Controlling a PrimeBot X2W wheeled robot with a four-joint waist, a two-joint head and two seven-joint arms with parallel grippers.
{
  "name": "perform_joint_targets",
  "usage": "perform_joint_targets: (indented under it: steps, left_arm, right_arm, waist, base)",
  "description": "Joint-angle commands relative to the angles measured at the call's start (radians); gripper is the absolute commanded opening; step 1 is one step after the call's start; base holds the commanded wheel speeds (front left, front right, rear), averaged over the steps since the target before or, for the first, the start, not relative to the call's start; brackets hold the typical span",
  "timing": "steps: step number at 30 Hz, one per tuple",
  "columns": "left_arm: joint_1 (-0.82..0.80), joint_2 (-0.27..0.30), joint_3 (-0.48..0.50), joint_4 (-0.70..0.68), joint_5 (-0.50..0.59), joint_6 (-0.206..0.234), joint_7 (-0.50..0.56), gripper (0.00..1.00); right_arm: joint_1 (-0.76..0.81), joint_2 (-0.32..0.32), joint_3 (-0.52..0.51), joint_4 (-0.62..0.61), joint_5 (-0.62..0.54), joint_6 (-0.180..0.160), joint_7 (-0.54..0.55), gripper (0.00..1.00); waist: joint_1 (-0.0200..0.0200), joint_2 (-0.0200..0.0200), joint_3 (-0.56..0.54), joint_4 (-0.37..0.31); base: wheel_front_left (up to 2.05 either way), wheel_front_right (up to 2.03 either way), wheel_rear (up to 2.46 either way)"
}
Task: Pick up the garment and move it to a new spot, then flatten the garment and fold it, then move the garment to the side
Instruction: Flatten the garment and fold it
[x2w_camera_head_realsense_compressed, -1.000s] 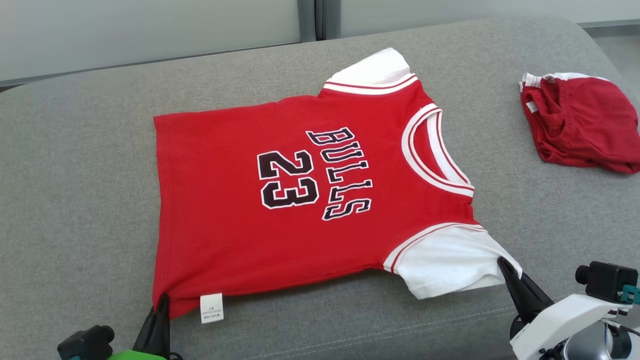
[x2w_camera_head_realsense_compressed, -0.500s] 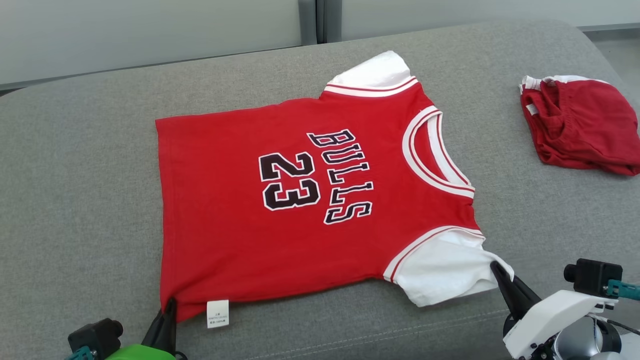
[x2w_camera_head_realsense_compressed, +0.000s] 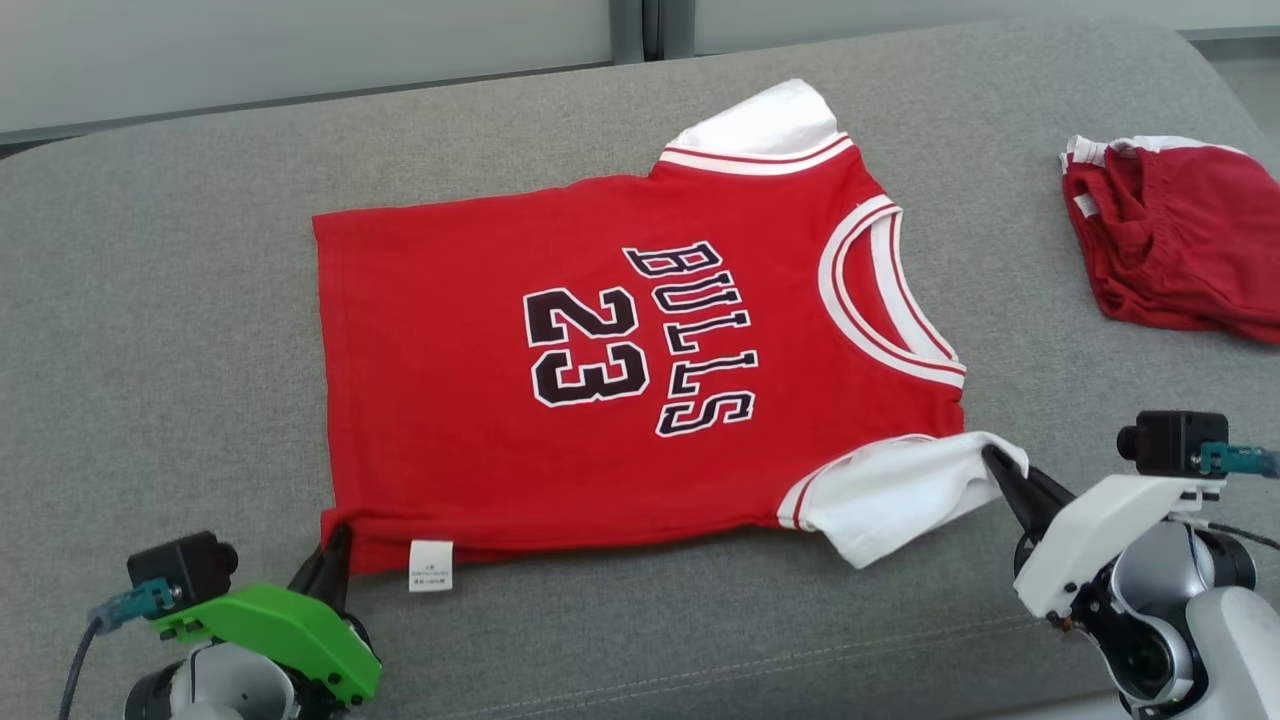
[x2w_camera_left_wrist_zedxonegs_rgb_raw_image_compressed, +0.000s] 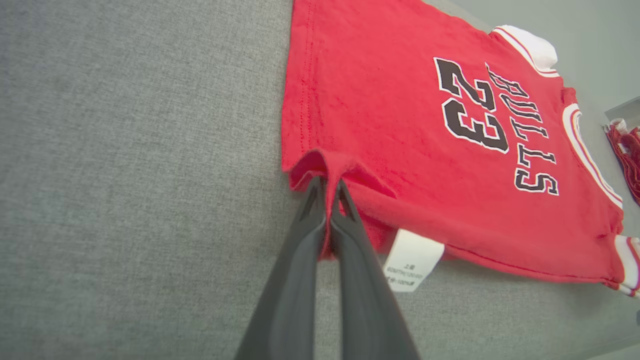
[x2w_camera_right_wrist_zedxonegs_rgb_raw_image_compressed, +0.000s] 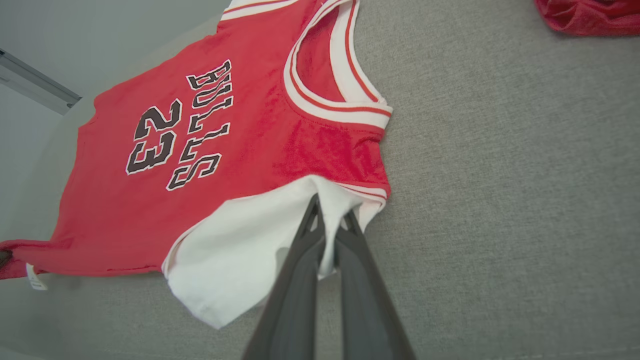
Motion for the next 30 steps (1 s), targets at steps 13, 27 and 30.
perform_joint_targets:
  steps: [13, 27, 30]
  left_arm:
    - [-0.233, 0.001, -0.016, 0.045, 0.017, 0.052, 0.13, 0.0]
    - [-0.392, -0.024, -0.037, 0.176, 0.036, 0.037, 0.163, 0.12]
    - [-0.409, -0.027, -0.036, 0.195, 0.039, 0.039, 0.16, 0.4]
  right_arm:
    - [-0.274, -0.038, 0.043, 0.166, -0.022, 0.0, 0.032, 0.0]
    - [-0.521, -0.029, 0.141, 0.453, -0.016, 0.0, -0.039, 0.0]
    - [-0.553, -0.028, 0.152, 0.506, -0.012, 0.0, -0.068, 0.19]
  waist:
    - [0.0, -0.0001, 0.095, 0.012]
    - [0.0, -0.0001, 0.167, 0.017]
    - [0.0, -0.0001, 0.168, 0.017]
  base:
    - [0.0, 0.0, 0.0]
    - [0.0, 0.0, 0.0]
    - [0.0, 0.0, 0.0]
